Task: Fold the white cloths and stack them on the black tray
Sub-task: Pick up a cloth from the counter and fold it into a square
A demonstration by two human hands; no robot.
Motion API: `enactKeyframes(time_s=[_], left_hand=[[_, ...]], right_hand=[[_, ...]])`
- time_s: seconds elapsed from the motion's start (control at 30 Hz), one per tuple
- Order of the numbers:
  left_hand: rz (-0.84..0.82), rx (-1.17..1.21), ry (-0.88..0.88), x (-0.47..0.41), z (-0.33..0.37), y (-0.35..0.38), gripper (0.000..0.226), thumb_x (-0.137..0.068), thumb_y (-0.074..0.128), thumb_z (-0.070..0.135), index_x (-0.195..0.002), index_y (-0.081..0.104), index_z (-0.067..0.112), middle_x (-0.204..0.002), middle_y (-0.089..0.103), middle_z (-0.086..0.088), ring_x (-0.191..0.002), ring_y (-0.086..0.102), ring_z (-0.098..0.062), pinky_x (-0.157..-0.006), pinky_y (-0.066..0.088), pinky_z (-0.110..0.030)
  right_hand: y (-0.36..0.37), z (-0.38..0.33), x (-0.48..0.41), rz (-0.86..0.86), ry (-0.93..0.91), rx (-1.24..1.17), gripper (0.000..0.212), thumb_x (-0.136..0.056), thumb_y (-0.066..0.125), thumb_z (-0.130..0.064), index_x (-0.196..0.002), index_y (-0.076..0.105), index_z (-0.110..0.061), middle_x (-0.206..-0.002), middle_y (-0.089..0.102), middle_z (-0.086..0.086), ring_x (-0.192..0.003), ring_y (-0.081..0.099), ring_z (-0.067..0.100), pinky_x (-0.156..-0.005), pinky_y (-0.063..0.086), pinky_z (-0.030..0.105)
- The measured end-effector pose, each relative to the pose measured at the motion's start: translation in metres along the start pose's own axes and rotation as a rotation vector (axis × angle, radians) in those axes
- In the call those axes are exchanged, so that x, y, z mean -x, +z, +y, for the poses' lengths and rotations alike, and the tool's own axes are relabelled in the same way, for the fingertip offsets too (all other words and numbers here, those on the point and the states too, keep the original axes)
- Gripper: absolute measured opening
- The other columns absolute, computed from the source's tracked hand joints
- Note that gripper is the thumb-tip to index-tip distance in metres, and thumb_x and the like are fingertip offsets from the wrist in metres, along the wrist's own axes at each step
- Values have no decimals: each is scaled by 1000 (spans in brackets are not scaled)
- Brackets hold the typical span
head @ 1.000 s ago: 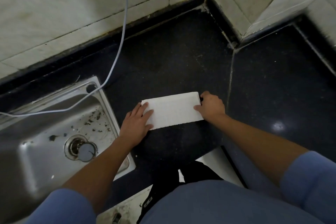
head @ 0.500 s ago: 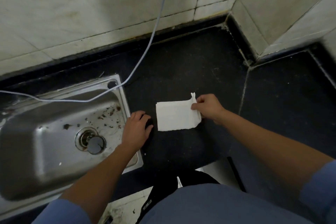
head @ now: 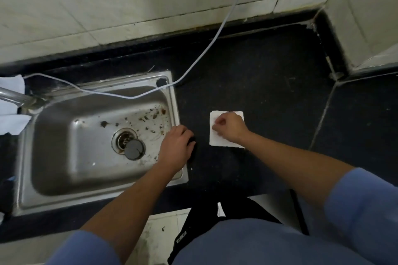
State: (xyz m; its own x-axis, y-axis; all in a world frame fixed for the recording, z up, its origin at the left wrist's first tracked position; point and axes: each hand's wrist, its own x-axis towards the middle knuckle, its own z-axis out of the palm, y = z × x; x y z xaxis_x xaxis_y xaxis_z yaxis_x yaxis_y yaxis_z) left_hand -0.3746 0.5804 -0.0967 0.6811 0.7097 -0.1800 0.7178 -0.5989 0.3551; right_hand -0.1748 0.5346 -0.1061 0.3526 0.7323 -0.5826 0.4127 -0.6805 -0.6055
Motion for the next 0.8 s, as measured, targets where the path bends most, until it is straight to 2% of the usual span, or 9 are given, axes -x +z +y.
enactKeyframes(time_s=[0.1, 0.17, 0.27, 0.37, 0.47, 0.6, 0.67, 0.73, 0.8], left_hand=[[-76, -58, 146, -20, 21, 0, 29, -90, 58, 23, -116, 63, 11, -127, 53, -9, -116, 49, -27, -93, 44, -38], [-192, -137, 215, -36, 37, 5, 40, -94, 52, 26, -132, 52, 13, -149, 34, -9, -137, 31, -27, -105, 34, -40], [-342, -274, 197, -52, 46, 14, 55, -94, 51, 32, -144, 35, 14, -160, 6, -8, -146, 9, -25, -113, 24, -43], [-380, -304, 162, -54, 43, 20, 59, -95, 51, 33, -146, 29, 14, -161, -1, -4, -147, 5, -24, -114, 23, -44], [-398, -287, 154, -53, 42, 22, 60, -95, 51, 33, -148, 26, 16, -161, -3, -1, -147, 6, -24, -114, 24, -45], [-401, -284, 142, -53, 43, 22, 61, -95, 51, 34, -148, 26, 17, -160, -4, -1, -147, 6, -24, -115, 23, -45], [-396, -288, 143, -53, 43, 22, 61, -95, 50, 34, -148, 25, 17, -161, -4, -1, -147, 6, -24, -115, 23, -45], [-392, -288, 145, -53, 42, 23, 61, -95, 50, 34, -148, 26, 17, -161, -4, -1, -147, 6, -23, -115, 23, -45], [-389, -294, 149, -54, 42, 23, 61, -95, 50, 34, -148, 25, 17, -161, -4, -1, -147, 6, -24, -116, 22, -45]], right_hand=[[-18, 19, 14, 115, -295, 438, 30, -93, 53, -18, -120, 63, -12, -125, 60, 7, -115, 56, 25, -93, 47, 37], [-23, 30, 20, 53, -426, 655, 42, -94, 48, -15, -136, 50, -10, -146, 42, 10, -135, 38, 26, -101, 41, 40], [-29, 47, 22, -35, -385, 853, 54, -98, 39, -19, -150, 25, -11, -161, 8, 6, -148, 9, 20, -108, 32, 42], [-43, 61, 23, -52, -286, 895, 58, -101, 32, -27, -153, 8, -17, -162, -8, 0, -149, -3, 15, -113, 24, 43], [-46, 67, 24, -84, -274, 923, 58, -102, 30, -30, -154, 6, -18, -161, -10, -2, -149, -3, 14, -112, 23, 45], [-40, 67, 27, -21, -306, 967, 58, -102, 31, -29, -153, 9, -13, -162, -7, 4, -149, -3, 20, -112, 24, 46], [-32, 74, 34, 25, -449, 996, 60, -96, 46, -28, -149, 27, -9, -160, 11, 11, -148, 13, 25, -107, 33, 48], [-21, 93, 46, -14, -560, 1022, 60, -85, 62, -29, -140, 46, -8, -153, 34, 13, -141, 34, 27, -96, 43, 48], [-14, 117, 62, -65, -584, 1028, 62, -83, 64, -28, -139, 46, -8, -152, 36, 12, -139, 37, 26, -92, 45, 48]])
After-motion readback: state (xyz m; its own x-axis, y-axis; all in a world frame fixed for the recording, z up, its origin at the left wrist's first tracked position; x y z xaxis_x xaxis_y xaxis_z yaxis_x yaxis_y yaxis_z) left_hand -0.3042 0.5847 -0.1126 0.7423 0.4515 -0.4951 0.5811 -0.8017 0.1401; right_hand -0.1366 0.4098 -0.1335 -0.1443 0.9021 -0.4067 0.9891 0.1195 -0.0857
